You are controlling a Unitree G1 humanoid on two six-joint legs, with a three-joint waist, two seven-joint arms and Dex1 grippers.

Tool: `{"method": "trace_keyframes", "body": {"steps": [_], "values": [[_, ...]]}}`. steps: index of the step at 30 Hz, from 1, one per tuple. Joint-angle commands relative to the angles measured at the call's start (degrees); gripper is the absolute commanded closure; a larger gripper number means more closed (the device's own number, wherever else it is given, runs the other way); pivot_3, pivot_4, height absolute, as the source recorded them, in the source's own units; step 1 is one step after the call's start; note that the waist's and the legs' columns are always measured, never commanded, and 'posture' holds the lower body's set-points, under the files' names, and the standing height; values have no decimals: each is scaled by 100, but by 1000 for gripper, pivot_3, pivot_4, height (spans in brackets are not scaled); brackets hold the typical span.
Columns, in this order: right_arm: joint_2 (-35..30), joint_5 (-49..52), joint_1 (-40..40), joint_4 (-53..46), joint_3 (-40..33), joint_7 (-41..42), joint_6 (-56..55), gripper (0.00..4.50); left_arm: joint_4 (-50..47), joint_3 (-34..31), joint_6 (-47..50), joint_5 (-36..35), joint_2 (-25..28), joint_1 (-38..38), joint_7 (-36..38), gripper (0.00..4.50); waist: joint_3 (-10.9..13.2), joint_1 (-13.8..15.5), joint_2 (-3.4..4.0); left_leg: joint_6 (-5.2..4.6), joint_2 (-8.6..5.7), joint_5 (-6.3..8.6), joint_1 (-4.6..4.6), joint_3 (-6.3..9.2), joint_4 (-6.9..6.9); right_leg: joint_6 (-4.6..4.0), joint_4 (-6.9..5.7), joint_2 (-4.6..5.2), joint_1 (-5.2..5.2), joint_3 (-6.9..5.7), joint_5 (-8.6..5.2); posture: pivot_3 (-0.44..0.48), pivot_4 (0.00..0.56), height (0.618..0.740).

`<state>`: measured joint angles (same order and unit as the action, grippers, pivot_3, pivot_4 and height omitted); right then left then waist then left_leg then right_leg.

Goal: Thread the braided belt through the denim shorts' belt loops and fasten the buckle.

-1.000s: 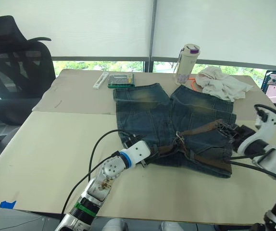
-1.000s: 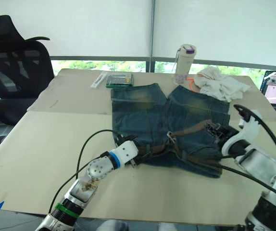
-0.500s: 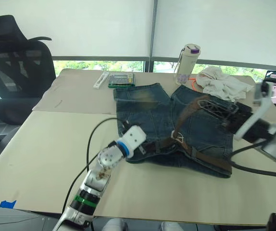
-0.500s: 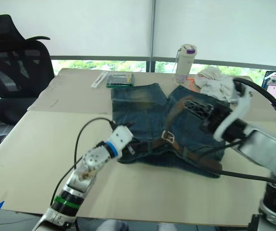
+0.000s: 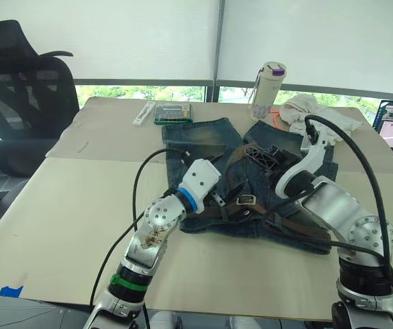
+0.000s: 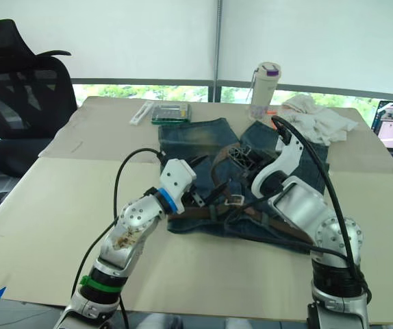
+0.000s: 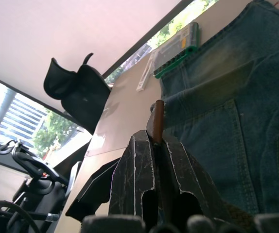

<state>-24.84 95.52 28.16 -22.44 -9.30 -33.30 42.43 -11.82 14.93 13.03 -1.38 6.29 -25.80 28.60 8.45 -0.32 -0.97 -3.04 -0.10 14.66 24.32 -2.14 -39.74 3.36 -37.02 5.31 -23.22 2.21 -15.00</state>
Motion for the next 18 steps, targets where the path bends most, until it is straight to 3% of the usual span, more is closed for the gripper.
{"method": "trace_keyframes", "body": {"steps": [1,7,18], "values": [[110,36,38,-327,3,84,-200,4500,-143,56,8,62,-47,-68,-144,51,0,-5,0,0,0,0,-1,0,0,0,0,0,0,0,0,0,150,740],[53,473,-38,-576,82,169,-139,4500,442,35,257,139,-544,-105,-726,51,0,12,0,-1,-2,1,0,0,0,0,0,2,3,0,0,0,150,740],[-43,458,-101,-447,163,19,-243,4500,112,102,265,70,-792,-70,-979,3478,0,-11,0,-1,0,1,1,0,1,0,5,1,1,1,0,0,150,740]]}}
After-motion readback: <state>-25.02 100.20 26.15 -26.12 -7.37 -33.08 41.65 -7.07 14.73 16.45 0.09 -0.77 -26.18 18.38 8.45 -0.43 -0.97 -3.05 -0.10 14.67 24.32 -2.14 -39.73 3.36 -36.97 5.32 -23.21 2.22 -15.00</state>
